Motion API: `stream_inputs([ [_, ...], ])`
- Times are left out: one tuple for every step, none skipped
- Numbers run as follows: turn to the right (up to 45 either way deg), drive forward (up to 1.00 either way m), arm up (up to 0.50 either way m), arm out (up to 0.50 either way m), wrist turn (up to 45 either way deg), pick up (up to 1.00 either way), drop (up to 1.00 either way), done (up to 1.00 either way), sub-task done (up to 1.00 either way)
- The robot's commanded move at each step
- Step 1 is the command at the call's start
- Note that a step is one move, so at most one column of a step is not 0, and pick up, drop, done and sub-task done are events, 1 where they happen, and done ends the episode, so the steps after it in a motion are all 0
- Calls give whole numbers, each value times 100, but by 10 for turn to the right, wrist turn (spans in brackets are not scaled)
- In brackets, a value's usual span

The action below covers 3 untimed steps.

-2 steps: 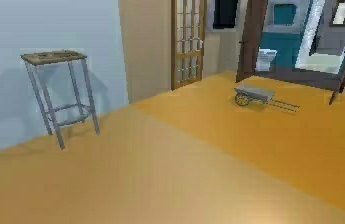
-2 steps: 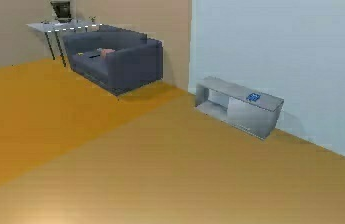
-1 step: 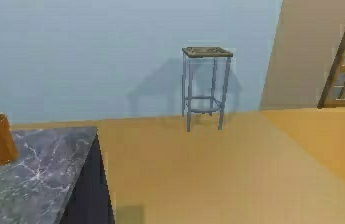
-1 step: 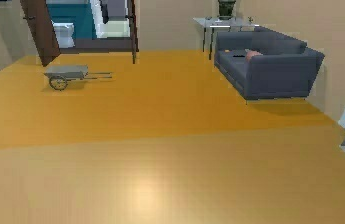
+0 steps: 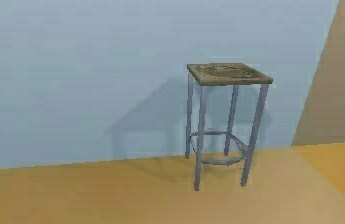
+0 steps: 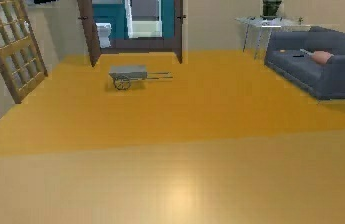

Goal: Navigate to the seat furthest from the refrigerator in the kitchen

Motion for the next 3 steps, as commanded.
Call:
stream_inputs([
  [0, 45, 0, 0, 0, 0, 0, 0, 0],
  [180, 0, 0, 0, 0, 0, 0, 0, 0],
  [0, 0, 0, 0, 0, 0, 0, 100, 0],
])
